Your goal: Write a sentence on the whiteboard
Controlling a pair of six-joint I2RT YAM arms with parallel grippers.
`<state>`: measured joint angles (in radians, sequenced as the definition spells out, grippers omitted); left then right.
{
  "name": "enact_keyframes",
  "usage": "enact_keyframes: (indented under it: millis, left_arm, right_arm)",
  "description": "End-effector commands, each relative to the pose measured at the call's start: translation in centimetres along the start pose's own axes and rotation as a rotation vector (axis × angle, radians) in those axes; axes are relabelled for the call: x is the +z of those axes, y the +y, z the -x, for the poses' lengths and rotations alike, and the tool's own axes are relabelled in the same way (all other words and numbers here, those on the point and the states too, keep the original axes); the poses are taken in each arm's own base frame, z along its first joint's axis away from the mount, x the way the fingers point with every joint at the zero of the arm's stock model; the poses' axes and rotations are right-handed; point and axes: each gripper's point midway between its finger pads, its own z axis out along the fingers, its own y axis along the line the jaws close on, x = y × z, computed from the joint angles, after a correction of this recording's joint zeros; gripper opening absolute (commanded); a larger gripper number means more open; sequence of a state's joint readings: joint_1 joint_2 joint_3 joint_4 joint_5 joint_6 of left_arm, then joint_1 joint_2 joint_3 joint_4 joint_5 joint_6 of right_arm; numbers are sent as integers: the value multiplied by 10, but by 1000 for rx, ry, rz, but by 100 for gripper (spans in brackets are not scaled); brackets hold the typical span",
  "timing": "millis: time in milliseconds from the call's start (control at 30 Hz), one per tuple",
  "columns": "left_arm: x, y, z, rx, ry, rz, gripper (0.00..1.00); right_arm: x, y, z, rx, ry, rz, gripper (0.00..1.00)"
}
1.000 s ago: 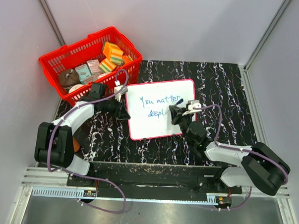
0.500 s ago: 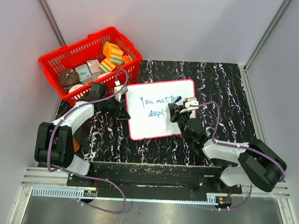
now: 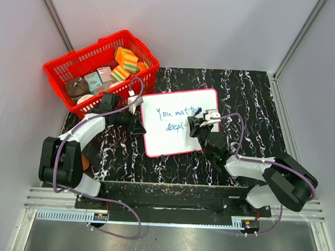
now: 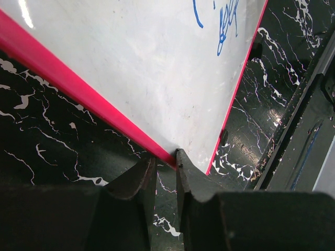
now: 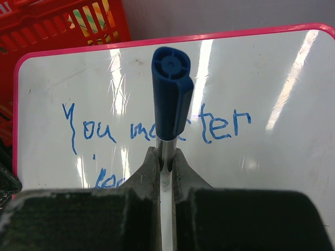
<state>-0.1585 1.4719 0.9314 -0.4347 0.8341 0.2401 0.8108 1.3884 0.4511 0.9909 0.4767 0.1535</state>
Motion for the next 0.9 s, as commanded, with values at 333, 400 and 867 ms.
enact_keyframes:
  millis: [333,400,867]
  left_arm:
    - [-6,-2,20,125,-58,10,0]
    - [-6,-3,20,124,-57,9,0]
    - [-6,-2,20,125,-58,11,0]
  right_arm:
    - [-5,-11,2,22,-17,-38,0]
    - [-6,-11,1,27,-14,-37,0]
    - [-15,-11,23,57,-72,-27,0]
